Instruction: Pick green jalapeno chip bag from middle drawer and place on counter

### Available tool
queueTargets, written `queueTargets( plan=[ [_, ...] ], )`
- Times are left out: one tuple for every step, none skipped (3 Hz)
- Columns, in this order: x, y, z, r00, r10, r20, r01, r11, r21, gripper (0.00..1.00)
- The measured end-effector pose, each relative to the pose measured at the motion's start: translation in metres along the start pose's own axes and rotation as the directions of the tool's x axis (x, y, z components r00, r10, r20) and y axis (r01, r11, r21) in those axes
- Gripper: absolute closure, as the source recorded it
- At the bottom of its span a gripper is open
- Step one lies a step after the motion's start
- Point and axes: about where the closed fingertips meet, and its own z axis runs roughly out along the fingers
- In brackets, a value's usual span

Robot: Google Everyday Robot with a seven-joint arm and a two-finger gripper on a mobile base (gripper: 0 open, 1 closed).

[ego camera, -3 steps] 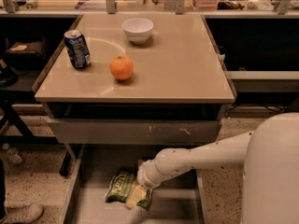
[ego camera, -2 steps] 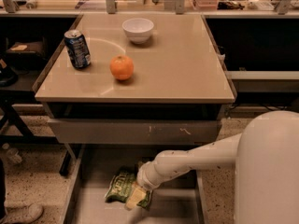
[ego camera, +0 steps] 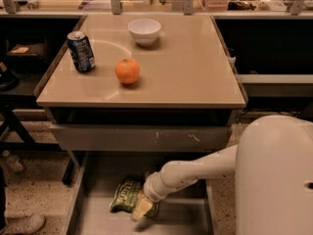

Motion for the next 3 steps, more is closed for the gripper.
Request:
queueTargets(
  plan=[
    [0.01,-0.002,0.009,1.0,0.008,-0.009,-0.008,1.0,-0.003,0.0],
    [0.018,-0.002,0.018,1.0,0.015,-0.015,-0.015,0.9998,-0.011,0.0],
    [0.024,-0.001,0.022,0.999,0.031,-0.025,-0.031,0.9995,-0.006,0.0]
  ],
)
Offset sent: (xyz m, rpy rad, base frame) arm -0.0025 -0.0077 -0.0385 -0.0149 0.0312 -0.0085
